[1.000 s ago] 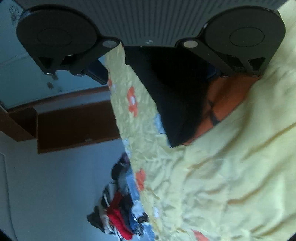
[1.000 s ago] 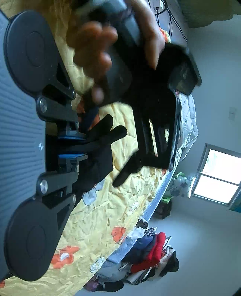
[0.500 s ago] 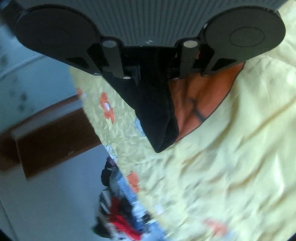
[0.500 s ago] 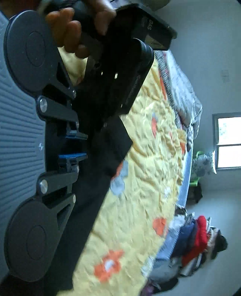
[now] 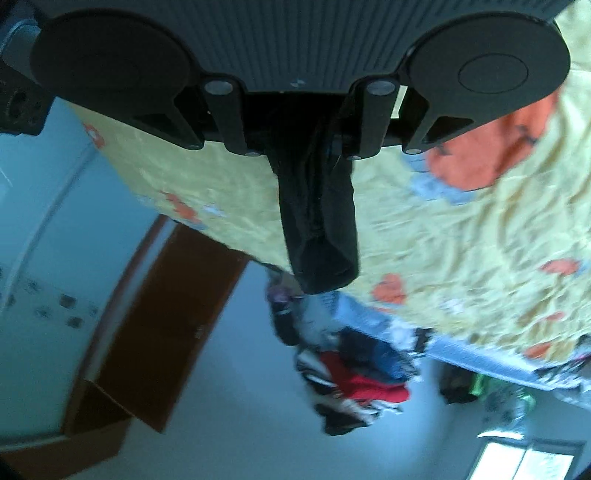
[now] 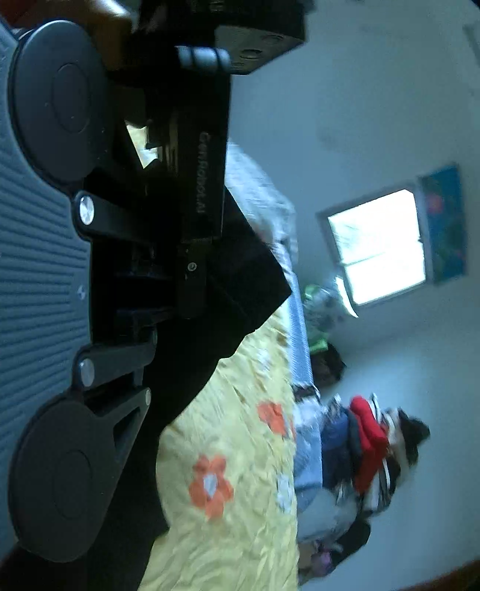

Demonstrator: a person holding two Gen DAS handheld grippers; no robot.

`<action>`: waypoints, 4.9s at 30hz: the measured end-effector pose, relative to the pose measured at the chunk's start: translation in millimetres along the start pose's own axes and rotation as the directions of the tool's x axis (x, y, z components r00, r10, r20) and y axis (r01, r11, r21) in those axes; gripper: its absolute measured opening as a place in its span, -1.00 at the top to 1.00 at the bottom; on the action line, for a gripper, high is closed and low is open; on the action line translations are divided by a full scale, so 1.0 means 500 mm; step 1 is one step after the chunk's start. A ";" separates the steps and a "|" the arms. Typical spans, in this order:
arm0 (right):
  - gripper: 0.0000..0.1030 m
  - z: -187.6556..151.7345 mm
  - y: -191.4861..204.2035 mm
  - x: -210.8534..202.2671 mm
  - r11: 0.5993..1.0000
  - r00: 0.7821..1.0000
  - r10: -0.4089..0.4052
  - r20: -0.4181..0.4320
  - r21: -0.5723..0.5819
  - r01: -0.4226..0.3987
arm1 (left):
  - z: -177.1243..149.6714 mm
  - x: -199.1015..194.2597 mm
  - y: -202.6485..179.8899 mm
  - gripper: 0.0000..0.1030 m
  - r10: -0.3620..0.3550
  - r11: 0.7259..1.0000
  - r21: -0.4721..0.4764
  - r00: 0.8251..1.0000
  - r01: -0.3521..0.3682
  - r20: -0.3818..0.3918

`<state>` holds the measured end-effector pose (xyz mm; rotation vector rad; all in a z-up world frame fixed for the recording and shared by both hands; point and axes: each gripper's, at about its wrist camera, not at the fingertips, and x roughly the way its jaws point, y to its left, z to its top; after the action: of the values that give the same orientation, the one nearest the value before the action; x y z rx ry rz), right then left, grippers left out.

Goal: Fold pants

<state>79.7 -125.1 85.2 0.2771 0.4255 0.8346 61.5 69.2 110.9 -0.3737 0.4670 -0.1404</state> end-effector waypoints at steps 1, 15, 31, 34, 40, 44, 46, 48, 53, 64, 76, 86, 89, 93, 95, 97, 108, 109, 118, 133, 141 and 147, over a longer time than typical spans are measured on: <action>0.72 0.002 -0.016 -0.017 1.000 1.000 -0.002 0.017 0.027 0.002 | -0.003 0.009 -0.022 0.59 -0.015 1.000 0.015 1.000 0.015 -0.004; 0.72 -0.041 -0.236 -0.303 0.941 0.959 -0.196 0.205 0.315 0.125 | -0.105 0.147 -0.353 0.29 -0.209 0.943 0.233 0.968 0.238 -0.141; 0.72 -0.113 -0.355 -0.439 0.829 0.894 -0.404 0.193 0.491 0.269 | -0.218 0.296 -0.496 0.25 -0.283 0.918 0.192 0.912 0.347 -0.297; 0.72 -0.124 -0.369 -0.457 0.802 0.882 -0.439 0.172 0.517 0.299 | -0.232 0.313 -0.504 -0.08 -0.321 0.910 0.144 0.880 0.390 -0.350; 0.69 -0.141 -0.372 -0.524 0.743 0.807 -0.577 0.127 0.491 0.454 | -0.220 0.265 -0.481 -0.41 -0.378 0.865 0.190 0.851 0.465 -0.366; 0.69 -0.126 -0.374 -0.559 0.700 0.739 -0.661 0.133 0.467 0.541 | -0.173 0.238 -0.420 -0.78 -0.229 0.894 0.327 0.941 0.305 -0.250; 0.65 -0.105 -0.380 -0.546 0.738 0.775 -0.618 0.136 0.442 0.511 | -0.151 0.252 -0.381 -0.78 -0.124 0.909 0.369 0.970 0.196 -0.208; 0.29 -0.084 -0.387 -0.512 0.776 0.811 -0.574 0.110 0.390 0.496 | -0.133 0.274 -0.348 -0.78 -0.036 0.910 0.400 0.981 0.111 -0.192; -0.39 -0.050 -0.437 -0.410 0.812 0.855 -0.518 0.031 0.330 0.480 | -0.108 0.324 -0.277 -0.76 0.063 0.907 0.419 0.973 0.037 -0.222; 0.86 -0.060 -0.473 -0.366 0.776 0.809 -0.584 -0.062 0.249 0.579 | -0.132 0.407 -0.239 -0.78 0.180 0.857 0.514 0.959 -0.044 -0.218; 0.39 -0.068 -0.267 -0.382 0.846 0.847 -0.528 -0.063 -0.128 0.517 | -0.178 0.256 -0.241 -0.77 0.086 0.851 0.525 0.976 0.033 -0.201; 0.14 -0.100 -0.372 -0.475 0.831 0.853 -0.513 -0.095 0.192 0.521 | -0.167 0.228 -0.150 -0.87 -0.031 0.926 0.349 0.950 0.144 -0.311; 0.11 -0.108 -0.442 -0.474 0.841 0.899 -0.411 -0.150 0.319 0.437 | -0.161 0.255 -0.111 -0.86 -0.158 0.959 0.147 0.890 0.241 -0.427; 0.11 -0.119 -0.481 -0.461 0.843 0.946 -0.287 -0.150 0.430 0.324 | -0.168 0.268 -0.102 -0.97 -0.232 0.951 0.083 0.868 0.296 -0.439; 0.10 -0.116 -0.498 -0.447 0.846 0.962 -0.234 -0.142 0.457 0.274 | -0.171 0.274 -0.115 -0.98 -0.243 0.940 0.109 0.862 0.322 -0.446; 0.10 -0.121 -0.510 -0.435 0.838 0.974 -0.192 -0.122 0.495 0.228 | -0.176 0.280 -0.129 -0.98 -0.267 0.926 0.124 0.851 0.356 -0.452; 0.49 -0.127 -0.481 -0.416 0.811 0.964 -0.261 -0.051 0.530 0.247 | -0.169 0.276 -0.102 0.62 -0.258 0.954 0.054 0.899 0.295 -0.353; 0.51 -0.122 -0.471 -0.416 0.810 0.964 -0.264 -0.036 0.534 0.242 | -0.166 0.269 -0.099 0.63 -0.256 0.954 0.058 0.904 0.293 -0.343; 0.53 -0.016 -0.371 -0.336 0.892 0.986 -0.158 0.043 0.435 0.124 | -0.068 0.191 -0.057 0.65 -0.180 0.965 0.156 0.966 0.209 -0.184; 0.43 0.004 -0.359 -0.158 0.840 0.859 -0.501 -0.105 0.178 0.512 | -0.029 0.214 0.033 -0.50 0.239 0.923 0.333 0.966 -0.194 -0.101; 0.44 0.017 -0.269 -0.043 0.918 0.895 -0.397 -0.203 -0.094 0.386 | -0.051 0.282 -0.054 -0.83 0.058 0.936 0.350 0.968 0.032 -0.244; 0.45 -0.017 -0.262 -0.068 0.902 0.878 -0.431 -0.206 -0.081 0.424 | -0.082 0.285 -0.021 -0.84 0.132 0.943 0.328 0.961 -0.047 -0.243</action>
<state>141.3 -235.0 34.3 0.0514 0.6531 0.4342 168.0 15.4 22.3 -0.0120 0.7106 -0.1746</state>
